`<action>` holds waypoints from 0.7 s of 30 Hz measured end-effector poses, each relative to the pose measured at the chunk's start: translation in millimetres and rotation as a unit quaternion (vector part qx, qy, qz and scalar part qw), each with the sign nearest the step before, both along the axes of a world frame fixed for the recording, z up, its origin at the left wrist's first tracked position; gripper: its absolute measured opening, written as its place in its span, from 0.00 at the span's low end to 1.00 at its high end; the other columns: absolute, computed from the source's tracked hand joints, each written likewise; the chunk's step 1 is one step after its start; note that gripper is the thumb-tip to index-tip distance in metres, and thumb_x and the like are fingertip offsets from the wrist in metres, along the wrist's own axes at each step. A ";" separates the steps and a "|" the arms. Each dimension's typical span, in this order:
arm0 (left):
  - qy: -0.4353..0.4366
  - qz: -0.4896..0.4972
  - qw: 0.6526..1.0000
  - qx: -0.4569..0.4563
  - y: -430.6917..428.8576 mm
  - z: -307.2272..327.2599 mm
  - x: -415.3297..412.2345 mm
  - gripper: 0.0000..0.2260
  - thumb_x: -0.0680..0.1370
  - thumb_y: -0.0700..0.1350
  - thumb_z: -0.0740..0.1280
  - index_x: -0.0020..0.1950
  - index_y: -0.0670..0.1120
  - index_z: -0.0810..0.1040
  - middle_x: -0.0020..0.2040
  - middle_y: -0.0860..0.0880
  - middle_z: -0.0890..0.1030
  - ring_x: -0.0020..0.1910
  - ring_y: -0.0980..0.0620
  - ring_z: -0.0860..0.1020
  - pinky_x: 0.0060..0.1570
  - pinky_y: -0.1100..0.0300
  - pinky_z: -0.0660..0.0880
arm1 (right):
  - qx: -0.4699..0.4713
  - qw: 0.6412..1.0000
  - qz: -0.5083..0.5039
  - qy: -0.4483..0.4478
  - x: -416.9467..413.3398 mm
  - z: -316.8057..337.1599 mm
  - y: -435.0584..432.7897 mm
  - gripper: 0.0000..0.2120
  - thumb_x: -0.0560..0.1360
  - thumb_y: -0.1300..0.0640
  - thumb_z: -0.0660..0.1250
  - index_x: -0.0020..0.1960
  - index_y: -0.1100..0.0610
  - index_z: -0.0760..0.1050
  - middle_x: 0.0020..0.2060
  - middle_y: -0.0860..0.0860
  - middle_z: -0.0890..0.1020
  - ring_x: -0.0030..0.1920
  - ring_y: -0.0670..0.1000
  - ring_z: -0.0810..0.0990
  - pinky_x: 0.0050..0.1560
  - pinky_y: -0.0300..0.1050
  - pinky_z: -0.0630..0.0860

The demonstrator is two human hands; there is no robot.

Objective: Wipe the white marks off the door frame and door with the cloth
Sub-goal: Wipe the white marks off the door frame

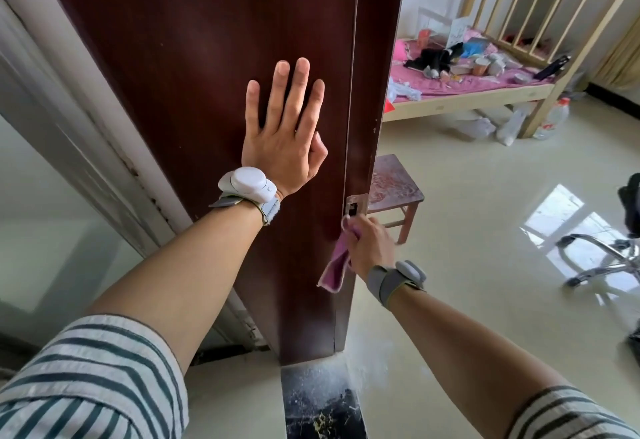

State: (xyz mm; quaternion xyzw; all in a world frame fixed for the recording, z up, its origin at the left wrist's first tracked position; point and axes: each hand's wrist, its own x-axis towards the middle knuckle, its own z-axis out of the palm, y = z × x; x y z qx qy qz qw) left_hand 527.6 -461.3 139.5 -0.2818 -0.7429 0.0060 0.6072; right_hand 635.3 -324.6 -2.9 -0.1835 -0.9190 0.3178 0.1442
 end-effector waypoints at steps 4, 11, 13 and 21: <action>-0.002 -0.001 1.000 0.002 -0.2 1.2 0.5 0.26 0.76 0.45 0.64 0.74 0.41 0.69 0.73 0.37 0.69 0.74 0.37 0.62 0.76 0.41 0.49 | 0.021 0.992 0.017 -0.121 13.6 -18.0 12.7 0.10 0.77 0.54 0.63 0.54 0.49 0.80 0.52 0.53 0.82 0.52 0.57 0.79 0.49 0.46 0.74; -0.006 0.002 1.000 0.007 -0.2 1.7 2.8 0.26 0.76 0.45 0.65 0.74 0.41 0.71 0.73 0.37 0.69 0.74 0.37 0.63 0.76 0.41 0.49 | -0.001 0.996 -0.015 0.085 12.6 -3.2 8.1 0.11 0.78 0.50 0.64 0.57 0.49 0.79 0.47 0.51 0.81 0.44 0.56 0.79 0.41 0.47 0.75; -0.008 0.002 1.000 0.007 0.3 1.9 2.7 0.26 0.76 0.45 0.65 0.74 0.40 0.71 0.73 0.37 0.69 0.74 0.37 0.63 0.75 0.40 0.50 | 0.019 0.997 -0.025 0.077 5.5 -1.2 4.1 0.11 0.79 0.48 0.62 0.58 0.46 0.78 0.47 0.50 0.80 0.43 0.57 0.79 0.39 0.46 0.74; -0.007 0.004 1.000 0.004 -1.9 -0.3 0.5 0.26 0.76 0.45 0.64 0.74 0.41 0.70 0.73 0.37 0.69 0.74 0.37 0.63 0.76 0.40 0.49 | 0.116 0.990 -0.019 -0.076 -3.2 15.1 1.6 0.12 0.80 0.48 0.56 0.49 0.50 0.77 0.43 0.52 0.80 0.42 0.59 0.78 0.37 0.44 0.66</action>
